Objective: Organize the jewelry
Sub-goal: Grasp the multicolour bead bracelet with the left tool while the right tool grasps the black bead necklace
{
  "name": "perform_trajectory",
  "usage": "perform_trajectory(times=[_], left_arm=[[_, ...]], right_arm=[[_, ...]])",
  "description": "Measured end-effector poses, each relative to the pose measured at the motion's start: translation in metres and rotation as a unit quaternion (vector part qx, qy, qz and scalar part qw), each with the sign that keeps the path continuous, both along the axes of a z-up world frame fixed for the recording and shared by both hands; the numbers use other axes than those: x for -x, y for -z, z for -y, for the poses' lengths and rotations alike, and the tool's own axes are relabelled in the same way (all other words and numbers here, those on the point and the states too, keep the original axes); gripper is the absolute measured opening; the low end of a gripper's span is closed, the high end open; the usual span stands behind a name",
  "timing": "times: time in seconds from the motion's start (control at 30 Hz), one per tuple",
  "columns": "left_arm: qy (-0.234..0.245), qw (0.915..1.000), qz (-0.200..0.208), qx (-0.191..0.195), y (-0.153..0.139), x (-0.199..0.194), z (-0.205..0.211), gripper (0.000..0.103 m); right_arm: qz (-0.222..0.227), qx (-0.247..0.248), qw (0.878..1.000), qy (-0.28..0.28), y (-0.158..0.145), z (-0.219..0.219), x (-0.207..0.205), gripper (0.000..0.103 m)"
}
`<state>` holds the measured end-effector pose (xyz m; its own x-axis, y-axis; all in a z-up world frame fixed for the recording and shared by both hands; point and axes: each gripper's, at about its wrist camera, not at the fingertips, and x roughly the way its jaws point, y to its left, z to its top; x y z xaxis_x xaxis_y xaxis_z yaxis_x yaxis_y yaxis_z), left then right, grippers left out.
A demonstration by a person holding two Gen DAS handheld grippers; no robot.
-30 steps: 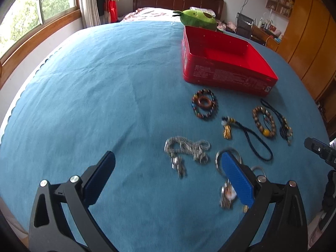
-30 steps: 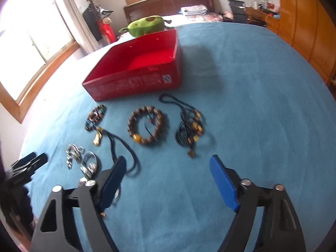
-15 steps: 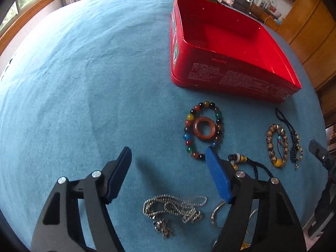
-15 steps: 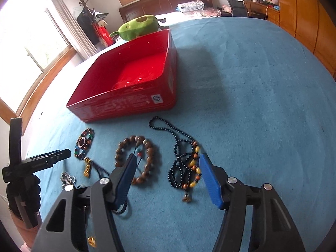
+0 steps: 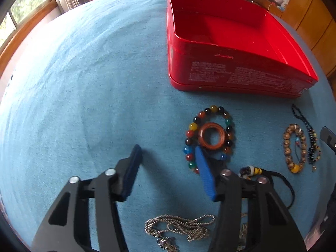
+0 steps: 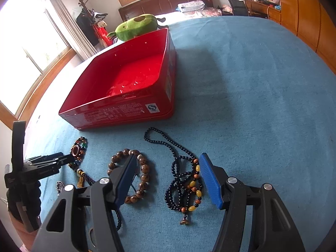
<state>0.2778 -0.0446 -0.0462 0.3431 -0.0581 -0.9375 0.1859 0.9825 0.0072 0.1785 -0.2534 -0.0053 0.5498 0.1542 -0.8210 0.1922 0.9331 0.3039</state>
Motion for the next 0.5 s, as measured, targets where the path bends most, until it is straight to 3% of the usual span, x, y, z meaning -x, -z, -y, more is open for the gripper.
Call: perform_trajectory(times=[0.2,0.5], left_arm=[[-0.018,0.9996,0.014,-0.014,-0.001,-0.008,-0.006,0.007],[-0.004,0.9995,0.031,0.001,0.0,-0.002,-0.008,0.006]], right_arm=[[-0.001,0.003,1.0,0.004,0.004,0.005,-0.003,0.063],[-0.033,0.031,0.999,-0.004,0.021,0.005,-0.007,0.063]])
